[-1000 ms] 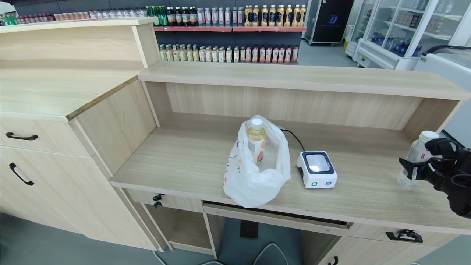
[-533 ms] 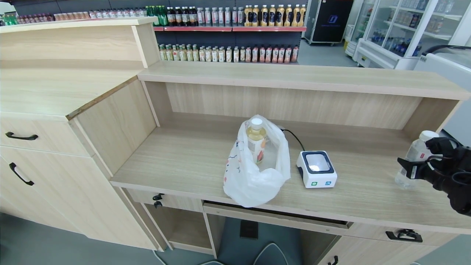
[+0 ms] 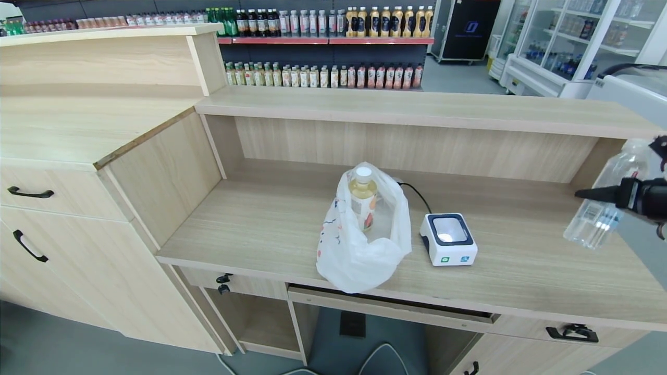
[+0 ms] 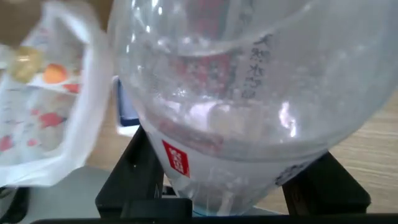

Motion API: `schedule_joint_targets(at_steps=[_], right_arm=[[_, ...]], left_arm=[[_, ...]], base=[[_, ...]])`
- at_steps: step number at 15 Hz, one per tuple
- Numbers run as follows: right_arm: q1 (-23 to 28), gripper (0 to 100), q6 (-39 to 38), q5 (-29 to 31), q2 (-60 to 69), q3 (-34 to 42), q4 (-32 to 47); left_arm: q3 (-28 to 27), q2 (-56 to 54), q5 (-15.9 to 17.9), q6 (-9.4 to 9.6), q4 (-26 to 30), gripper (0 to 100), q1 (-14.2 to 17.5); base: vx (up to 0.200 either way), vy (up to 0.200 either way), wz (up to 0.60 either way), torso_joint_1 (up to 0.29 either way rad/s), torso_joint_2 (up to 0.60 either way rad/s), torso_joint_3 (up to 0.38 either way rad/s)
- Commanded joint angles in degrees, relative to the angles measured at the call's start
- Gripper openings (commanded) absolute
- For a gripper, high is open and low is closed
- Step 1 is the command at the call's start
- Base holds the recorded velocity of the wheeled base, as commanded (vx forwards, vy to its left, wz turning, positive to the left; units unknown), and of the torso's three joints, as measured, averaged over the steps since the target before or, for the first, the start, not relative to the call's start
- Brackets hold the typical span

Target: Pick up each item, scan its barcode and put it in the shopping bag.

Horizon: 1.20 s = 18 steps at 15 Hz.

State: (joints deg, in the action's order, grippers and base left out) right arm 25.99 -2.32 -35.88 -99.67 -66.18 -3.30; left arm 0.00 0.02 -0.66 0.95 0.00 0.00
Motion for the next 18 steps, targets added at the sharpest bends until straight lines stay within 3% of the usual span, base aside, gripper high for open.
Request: schedule_joint_targets(at_steps=[1,2,5,9,13,18], right_arm=[[-3.9,0,-1.4,-8.2,13.5,-2.2,5.9],[-6.1,0,-1.5,-9.2,15.0,-1.4,6.0],[-19.1,0,-3.8,-9.0,22.4,3.9,6.0],[-31.5,0,-6.3,-4.5,28.7,8.2,6.3],[-37.4,0,-13.9,-5.2,32.1,7.9,6.2],[-44.1,0,-15.7,-5.8,34.6,7.1,10.9]], left_arm=[[0.0,0.0,0.0,0.02,0.0,0,0.0],[0.0,0.0,0.0,0.02,0.0,0,0.0],[0.0,0.0,0.0,0.02,0.0,0,0.0],[0.0,0.0,0.0,0.02,0.0,0,0.0],[0.0,0.0,0.0,0.02,0.0,0,0.0],[0.0,0.0,0.0,0.02,0.0,0,0.0]], base=[[0.0,0.0,0.0,0.0,0.0,0.0],[0.0,0.0,0.0,0.0,0.0,0.0],[0.0,0.0,0.0,0.0,0.0,0.0],[0.0,0.0,0.0,0.0,0.0,0.0],[0.0,0.0,0.0,0.0,0.0,0.0],[0.0,0.0,0.0,0.0,0.0,0.0]])
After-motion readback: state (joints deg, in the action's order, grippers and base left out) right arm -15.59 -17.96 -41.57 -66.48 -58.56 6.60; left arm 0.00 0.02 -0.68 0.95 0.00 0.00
